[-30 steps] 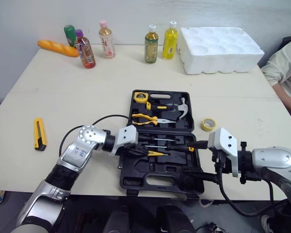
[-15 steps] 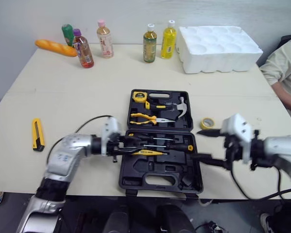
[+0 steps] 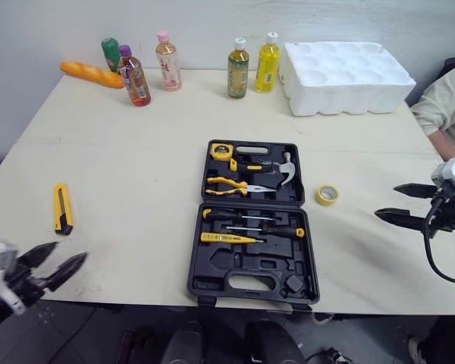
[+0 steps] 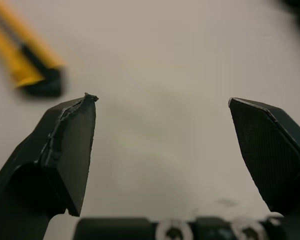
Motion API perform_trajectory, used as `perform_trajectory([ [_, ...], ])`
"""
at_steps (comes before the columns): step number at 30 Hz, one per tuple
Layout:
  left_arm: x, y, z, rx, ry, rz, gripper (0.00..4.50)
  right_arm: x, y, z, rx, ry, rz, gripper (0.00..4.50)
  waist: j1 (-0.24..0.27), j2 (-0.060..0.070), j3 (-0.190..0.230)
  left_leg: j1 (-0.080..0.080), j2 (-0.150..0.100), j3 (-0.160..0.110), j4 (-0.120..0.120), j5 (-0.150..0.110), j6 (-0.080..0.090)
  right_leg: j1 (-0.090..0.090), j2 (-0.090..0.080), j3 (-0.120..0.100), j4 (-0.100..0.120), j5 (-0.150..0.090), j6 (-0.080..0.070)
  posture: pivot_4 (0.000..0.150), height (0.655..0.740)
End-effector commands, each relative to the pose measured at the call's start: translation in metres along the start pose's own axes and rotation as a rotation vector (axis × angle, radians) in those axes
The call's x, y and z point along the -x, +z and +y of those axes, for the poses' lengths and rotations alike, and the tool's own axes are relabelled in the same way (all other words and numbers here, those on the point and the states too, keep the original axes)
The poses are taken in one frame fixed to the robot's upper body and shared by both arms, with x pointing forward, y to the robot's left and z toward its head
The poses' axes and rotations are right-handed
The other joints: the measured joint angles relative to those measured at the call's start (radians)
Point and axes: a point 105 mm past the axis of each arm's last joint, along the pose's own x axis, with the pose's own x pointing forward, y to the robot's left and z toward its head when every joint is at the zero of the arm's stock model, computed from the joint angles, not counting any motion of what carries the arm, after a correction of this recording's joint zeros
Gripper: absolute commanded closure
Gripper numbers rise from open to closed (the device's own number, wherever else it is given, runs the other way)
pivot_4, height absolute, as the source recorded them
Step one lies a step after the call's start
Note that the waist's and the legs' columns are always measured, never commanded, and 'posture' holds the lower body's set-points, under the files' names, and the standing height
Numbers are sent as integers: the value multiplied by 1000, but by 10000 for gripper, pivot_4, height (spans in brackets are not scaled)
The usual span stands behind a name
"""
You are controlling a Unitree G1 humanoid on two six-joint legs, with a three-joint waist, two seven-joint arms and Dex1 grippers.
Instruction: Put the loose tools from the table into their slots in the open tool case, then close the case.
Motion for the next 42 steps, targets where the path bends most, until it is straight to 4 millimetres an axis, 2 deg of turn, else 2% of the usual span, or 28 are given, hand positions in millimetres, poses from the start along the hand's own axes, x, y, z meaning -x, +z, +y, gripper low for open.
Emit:
perform_trajectory([
  [1, 21, -4, 32, -32, 138, 37, 400, 19, 8, -16, 33, -70, -13, 0, -1, 0, 0, 0, 0, 0, -1, 0, 0, 0, 0, 0, 0, 0, 0, 1500, 7400],
  [3, 25, -6, 46, -22, 192, 48, 400, 20, 7, -18, 30, -77, -12, 0, -2, 0, 0, 0, 0, 0, -1, 0, 0, 0, 0, 0, 0, 0, -1, 1500, 7400],
  [5, 18, -5, 48, -29, 189, 50, 400, 20, 5, -16, 35, -75, -4, 0, -4, 1, 0, 1, 0, 0, -1, 0, 0, 0, -1, 0, 0, 0, -1, 1500, 7400],
  [10, 0, -3, 39, -42, 139, 43, 400, 21, 7, -13, 41, -73, -9, 0, -5, 1, 0, 0, 0, 0, -2, -1, -1, 0, -2, 0, 0, 0, -1, 1500, 7400],
  [17, -11, 4, 32, -67, 86, 42, 400, 22, 13, -5, 57, -70, -10, 0, -14, 1, 0, 0, 0, 0, -2, -1, -2, -1, -1, 0, 0, 0, -1, 1500, 7400],
  [21, -18, 14, 23, -67, 102, 5, 400, 10, 35, 19, 85, 14, -65, 0, -26, 1, 0, 0, 0, 0, -3, -1, -2, -1, -1, 0, 1, 0, -1, 1500, 7400],
  [24, -23, 25, 18, -75, 187, -19, 400, -1, 54, 46, 100, 112, -114, 0, -25, 1, 0, 1, 0, 0, -2, -1, -2, -1, -1, 0, 1, 0, -1, 1500, 7400],
  [28, -30, 33, 10, 8, 306, -29, 400, -20, 91, 96, 135, 313, -227, 0, -24, 1, 0, 0, 0, 0, -2, -1, -2, -1, -1, 0, 1, 0, -1, 1500, 7400],
  [32, -36, 38, 12, 52, 495, 53, 400, -34, 133, 145, 187, 543, -367, 0, -23, 0, 1, 0, 0, 0, -1, -1, -3, -1, 0, 0, 3, 0, -1, 1500, 7400],
  [36, -49, 48, 8, 108, 507, 61, 400, -45, 147, 168, 249, 660, -403, 0, -18, -1, 0, -1, 0, -1, -1, -1, -4, -2, 1, -2, 2, 0, -1, 1500, 7400],
  [39, -53, 39, 13, 179, 545, 110, 400, -52, 159, 184, 287, 748, -443, 0, -19, -1, 0, -2, 0, -1, 1, -1, -4, -2, 0, -1, 1, 0, 0, 1500, 7400],
  [42, -57, 38, 22, 141, 579, 147, 400, -56, 168, 191, 291, 782, -480, 0, -23, -2, 0, -2, 0, -1, 1, 0, -7, -2, 0, -1, 0, 0, 0, 1500, 7400],
])
